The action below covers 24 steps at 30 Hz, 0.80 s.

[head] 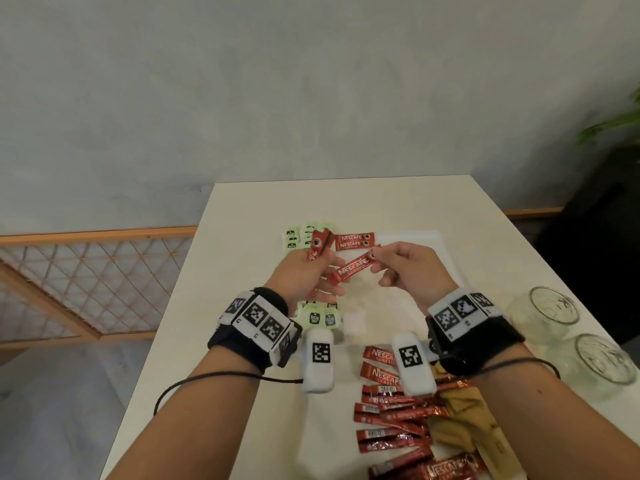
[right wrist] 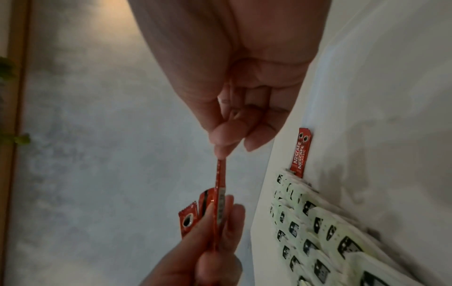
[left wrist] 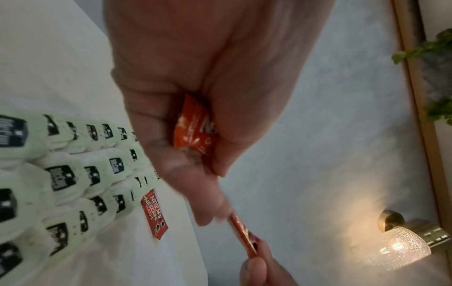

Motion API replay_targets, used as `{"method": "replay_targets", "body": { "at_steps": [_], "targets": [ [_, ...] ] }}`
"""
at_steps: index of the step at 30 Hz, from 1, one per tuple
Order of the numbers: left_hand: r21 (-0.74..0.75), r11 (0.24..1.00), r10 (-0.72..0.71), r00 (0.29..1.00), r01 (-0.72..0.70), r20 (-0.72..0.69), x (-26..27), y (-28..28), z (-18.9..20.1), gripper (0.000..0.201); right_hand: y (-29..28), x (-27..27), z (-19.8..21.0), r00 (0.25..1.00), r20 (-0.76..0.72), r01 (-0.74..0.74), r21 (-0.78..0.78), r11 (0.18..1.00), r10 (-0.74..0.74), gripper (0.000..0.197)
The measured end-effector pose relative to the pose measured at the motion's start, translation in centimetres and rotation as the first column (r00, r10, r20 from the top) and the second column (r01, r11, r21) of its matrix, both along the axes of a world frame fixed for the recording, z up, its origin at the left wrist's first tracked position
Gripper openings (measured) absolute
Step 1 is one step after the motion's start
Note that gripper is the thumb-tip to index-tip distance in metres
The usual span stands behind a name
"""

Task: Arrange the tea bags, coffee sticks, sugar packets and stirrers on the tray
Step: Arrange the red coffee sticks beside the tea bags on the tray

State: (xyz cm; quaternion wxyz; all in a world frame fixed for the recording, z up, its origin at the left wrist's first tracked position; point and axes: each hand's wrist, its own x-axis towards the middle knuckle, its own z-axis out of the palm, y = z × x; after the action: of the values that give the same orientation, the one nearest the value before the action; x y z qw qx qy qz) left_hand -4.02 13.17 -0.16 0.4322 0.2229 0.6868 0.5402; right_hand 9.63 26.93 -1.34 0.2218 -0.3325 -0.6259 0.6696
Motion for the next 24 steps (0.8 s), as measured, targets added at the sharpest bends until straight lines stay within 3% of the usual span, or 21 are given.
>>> {"method": "replay_targets", "body": {
  "at_steps": [6, 9, 13, 19, 24],
  "targets": [
    [0.079, 0.997, 0.012, 0.997, -0.006, -0.074, 1.5, -1.9, -0.1, 0.030, -1.5, 1.2, 0.2, 0.996, -0.078, 0.050, -0.026, 0.998, -0.052, 0.009],
    [0.090, 0.995, 0.051, 0.987, -0.037, -0.153, 2.0, -2.0, -0.1, 0.026, -2.3, 1.3, 0.6, 0.997, -0.076, -0.015, -0.044, 0.999, 0.011, 0.009],
    [0.066, 0.998, 0.001, 0.973, 0.014, -0.232, 2.3, -1.9, -0.4, 0.021, -2.6, 0.9, 1.1, 0.994, -0.025, -0.105, -0.007, 0.994, 0.105, 0.011],
    [0.100, 0.991, 0.105, 0.985, -0.092, -0.140, 1.6, -1.4, -0.6, 0.028, -1.5, 0.1, 1.3, 0.981, 0.092, -0.175, 0.066, 0.982, 0.169, 0.012],
    [0.150, 0.966, 0.225, 0.969, -0.208, -0.102, 0.5, -0.1, -1.4, 0.022, -0.1, -1.1, 0.7, 0.981, 0.050, -0.182, -0.065, 0.981, 0.185, 0.014]
  ]
}}
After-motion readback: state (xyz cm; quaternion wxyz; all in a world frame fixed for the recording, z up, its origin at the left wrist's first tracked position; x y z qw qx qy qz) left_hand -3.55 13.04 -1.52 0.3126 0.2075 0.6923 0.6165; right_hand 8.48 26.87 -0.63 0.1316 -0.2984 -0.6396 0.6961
